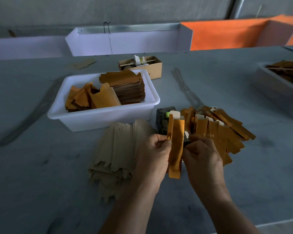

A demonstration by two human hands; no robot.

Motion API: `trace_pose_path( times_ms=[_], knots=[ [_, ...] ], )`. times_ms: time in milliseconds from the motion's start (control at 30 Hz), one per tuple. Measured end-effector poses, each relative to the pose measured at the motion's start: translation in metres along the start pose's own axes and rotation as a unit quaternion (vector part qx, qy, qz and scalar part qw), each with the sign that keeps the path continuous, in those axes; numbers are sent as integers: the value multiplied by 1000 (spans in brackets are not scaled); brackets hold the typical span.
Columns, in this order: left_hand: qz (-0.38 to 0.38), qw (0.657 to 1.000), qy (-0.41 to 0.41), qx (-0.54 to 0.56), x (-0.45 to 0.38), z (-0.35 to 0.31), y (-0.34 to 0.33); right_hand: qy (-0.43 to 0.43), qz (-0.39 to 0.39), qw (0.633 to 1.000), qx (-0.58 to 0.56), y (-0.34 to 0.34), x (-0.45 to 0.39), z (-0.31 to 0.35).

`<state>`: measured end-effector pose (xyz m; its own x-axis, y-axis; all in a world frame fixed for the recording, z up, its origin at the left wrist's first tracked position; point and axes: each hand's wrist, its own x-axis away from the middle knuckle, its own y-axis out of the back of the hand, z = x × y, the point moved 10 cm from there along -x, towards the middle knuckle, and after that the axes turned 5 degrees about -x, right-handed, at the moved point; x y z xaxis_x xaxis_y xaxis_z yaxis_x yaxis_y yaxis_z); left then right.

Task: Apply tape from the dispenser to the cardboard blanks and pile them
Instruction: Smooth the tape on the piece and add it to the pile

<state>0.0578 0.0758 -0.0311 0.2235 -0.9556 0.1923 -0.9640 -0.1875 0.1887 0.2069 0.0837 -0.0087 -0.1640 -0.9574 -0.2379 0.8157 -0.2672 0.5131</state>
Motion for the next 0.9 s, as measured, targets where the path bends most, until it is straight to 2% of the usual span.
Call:
trace_pose_path(
  times_ms=[100, 233, 333, 400, 433, 500, 600, 900],
  knots=[
    [-2, 1000, 1, 3, 0, -1, 0, 16, 5, 999, 35, 1, 0, 6],
    [16, 999, 20, 40, 1, 0, -2, 42, -20, 999, 3, 19, 7, 13],
    [40, 996, 36, 75, 6, 0, -3, -48, 18, 990, -130, 27, 7, 0],
    [47, 994, 45, 88, 11, 1, -1, -102, 84, 962, -237, 20, 8, 1],
    [47, 994, 45, 83, 14, 0, 0, -107, 119, 953, -257, 17, 9, 5],
    [40, 996, 36, 65, 18, -3, 4, -88, 179, 946, -254, 12, 12, 17],
    [29, 998, 15, 46, 23, -10, 9, -38, 227, 946, -228, 9, 14, 35],
    [44, 999, 6, 25, 30, -15, 10, 43, 222, 970, -85, 6, 12, 50]
  ],
)
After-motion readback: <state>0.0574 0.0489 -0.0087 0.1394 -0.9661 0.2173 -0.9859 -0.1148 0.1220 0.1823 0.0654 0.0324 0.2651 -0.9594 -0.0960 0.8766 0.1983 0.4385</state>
